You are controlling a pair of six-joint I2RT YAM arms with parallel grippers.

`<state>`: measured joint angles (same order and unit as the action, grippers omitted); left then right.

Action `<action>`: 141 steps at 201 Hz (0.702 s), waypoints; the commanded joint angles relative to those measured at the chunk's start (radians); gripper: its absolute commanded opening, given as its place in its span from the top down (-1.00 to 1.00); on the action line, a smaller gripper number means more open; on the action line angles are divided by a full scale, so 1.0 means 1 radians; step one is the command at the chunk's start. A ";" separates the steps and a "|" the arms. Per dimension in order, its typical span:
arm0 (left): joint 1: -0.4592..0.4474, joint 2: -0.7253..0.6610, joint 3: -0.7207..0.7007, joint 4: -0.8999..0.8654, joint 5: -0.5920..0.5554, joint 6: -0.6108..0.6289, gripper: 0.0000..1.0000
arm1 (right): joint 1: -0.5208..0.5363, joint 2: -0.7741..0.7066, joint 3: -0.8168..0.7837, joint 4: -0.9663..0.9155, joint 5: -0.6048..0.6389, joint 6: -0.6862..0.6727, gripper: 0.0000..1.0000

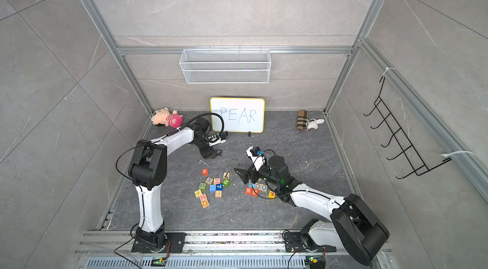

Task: Spell the uppercase word “pear” with letter blocks
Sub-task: Pick up the letter block from the center of the board.

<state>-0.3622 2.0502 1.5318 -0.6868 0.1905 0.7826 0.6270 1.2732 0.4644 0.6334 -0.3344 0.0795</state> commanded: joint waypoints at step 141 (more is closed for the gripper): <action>0.076 -0.084 -0.121 0.188 0.076 -0.365 1.00 | 0.003 -0.031 -0.012 0.012 -0.012 0.018 -0.98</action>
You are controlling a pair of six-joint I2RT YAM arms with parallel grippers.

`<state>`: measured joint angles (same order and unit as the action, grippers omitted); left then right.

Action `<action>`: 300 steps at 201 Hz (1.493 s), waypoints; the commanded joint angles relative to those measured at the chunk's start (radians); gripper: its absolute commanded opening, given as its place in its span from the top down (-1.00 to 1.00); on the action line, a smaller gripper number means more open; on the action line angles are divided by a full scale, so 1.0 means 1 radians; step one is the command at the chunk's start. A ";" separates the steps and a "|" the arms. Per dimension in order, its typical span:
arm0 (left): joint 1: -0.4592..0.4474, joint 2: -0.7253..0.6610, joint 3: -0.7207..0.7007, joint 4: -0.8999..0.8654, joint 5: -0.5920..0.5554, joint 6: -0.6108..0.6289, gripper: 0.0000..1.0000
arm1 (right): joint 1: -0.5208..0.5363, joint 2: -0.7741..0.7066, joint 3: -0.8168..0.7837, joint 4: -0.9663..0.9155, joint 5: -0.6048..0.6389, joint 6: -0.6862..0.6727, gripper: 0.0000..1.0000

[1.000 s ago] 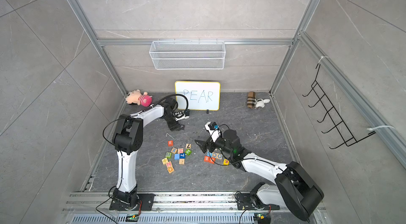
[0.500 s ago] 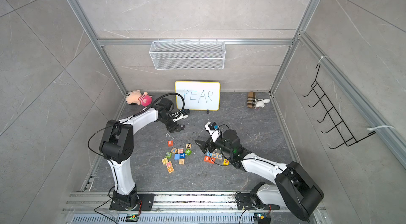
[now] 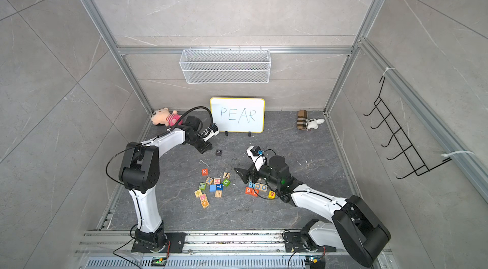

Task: Spell the uppercase word “pear” with letter blocks
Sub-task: Pick up the letter block from the center of the board.

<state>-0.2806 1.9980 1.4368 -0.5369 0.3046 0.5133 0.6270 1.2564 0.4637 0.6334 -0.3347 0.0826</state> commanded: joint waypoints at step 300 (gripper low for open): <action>-0.127 0.045 0.046 -0.089 -0.209 -0.136 1.00 | 0.004 -0.010 -0.009 0.014 -0.013 0.018 -0.98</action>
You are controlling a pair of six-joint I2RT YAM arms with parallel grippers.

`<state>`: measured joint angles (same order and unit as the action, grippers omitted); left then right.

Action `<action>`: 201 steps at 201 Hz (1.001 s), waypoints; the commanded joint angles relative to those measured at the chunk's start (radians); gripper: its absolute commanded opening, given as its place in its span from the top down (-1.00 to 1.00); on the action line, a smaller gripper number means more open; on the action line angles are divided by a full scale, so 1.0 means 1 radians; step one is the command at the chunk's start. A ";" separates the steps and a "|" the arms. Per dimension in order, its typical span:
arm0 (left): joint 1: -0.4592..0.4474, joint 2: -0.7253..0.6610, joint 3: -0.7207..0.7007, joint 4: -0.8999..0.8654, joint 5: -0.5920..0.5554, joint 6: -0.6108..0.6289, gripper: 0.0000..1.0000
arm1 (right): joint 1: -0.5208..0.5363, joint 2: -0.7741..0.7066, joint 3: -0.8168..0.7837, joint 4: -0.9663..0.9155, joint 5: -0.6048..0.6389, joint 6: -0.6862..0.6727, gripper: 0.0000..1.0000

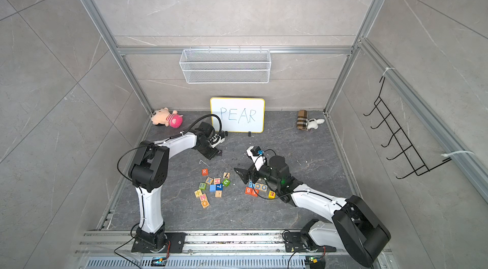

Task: Spell the uppercase word “pear” with letter blocks
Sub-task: Pick up the letter block from the center of the board.

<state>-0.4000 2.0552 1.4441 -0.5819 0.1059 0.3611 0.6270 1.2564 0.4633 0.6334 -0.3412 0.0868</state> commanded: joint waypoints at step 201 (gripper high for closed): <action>-0.023 -0.899 -0.655 0.607 -0.002 -0.203 -0.13 | 0.037 0.094 0.646 -1.062 0.349 0.148 -0.80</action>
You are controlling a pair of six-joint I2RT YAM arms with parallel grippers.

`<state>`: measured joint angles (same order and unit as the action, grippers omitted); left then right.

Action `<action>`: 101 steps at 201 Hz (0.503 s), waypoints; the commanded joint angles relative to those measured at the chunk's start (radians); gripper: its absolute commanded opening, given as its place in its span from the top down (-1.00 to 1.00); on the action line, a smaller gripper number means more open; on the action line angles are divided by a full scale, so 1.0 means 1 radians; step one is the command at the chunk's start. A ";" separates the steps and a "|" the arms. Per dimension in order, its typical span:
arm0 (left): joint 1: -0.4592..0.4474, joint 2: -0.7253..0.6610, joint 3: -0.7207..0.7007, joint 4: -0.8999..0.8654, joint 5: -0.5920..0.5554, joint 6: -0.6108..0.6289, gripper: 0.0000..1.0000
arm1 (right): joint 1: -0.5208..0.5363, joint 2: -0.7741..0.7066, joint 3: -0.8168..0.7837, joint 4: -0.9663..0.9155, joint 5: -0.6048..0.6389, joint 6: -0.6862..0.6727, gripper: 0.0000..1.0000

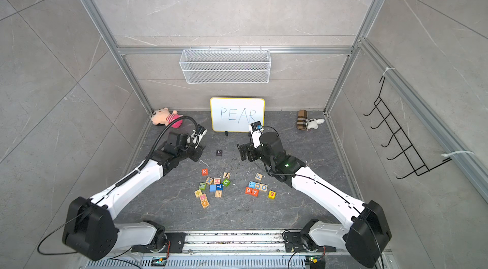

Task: Spell the uppercase word “pear” with letter blocks
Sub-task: Pick up the letter block from the center of the board.

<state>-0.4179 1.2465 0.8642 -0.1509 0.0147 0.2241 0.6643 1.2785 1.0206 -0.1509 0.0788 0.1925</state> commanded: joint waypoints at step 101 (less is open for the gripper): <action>-0.257 -0.116 -0.074 0.020 0.051 -0.176 -0.74 | 0.029 0.040 -0.010 -0.287 -0.169 -0.034 -0.45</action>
<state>-0.6060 1.0882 0.7315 -0.0914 0.0959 0.1036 0.6765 1.3586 1.0199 -0.4091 -0.0639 0.1890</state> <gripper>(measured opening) 0.851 0.731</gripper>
